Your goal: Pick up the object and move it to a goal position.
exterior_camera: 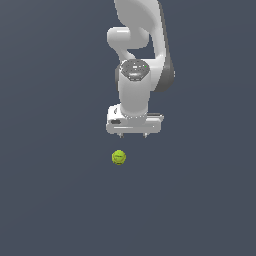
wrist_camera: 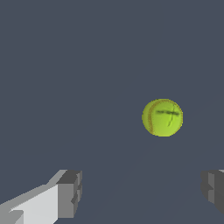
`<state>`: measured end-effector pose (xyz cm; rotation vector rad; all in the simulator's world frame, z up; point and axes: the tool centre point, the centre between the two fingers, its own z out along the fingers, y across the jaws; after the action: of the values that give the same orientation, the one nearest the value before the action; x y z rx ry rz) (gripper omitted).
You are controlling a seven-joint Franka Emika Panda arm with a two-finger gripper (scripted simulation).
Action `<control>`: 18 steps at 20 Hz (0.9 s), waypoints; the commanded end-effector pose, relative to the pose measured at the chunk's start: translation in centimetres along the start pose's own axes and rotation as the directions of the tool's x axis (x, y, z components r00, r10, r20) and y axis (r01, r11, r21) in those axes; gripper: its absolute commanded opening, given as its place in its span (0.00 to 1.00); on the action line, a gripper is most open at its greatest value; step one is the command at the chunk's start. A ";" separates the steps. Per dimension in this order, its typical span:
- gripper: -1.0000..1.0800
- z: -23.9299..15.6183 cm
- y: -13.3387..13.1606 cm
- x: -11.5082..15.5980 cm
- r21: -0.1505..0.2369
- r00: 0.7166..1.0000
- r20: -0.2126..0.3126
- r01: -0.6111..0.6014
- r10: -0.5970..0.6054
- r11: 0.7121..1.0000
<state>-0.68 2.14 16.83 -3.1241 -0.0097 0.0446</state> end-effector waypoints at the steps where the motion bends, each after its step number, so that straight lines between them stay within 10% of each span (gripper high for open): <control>1: 0.96 0.0 0.0 0.0 0.000 1.000 0.000 0.000 0.000 1.000; 18: 0.96 -0.1 1.1 0.7 0.011 0.999 -0.011 -0.040 0.040 0.999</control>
<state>-0.15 1.30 17.24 -3.1116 0.0606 0.0271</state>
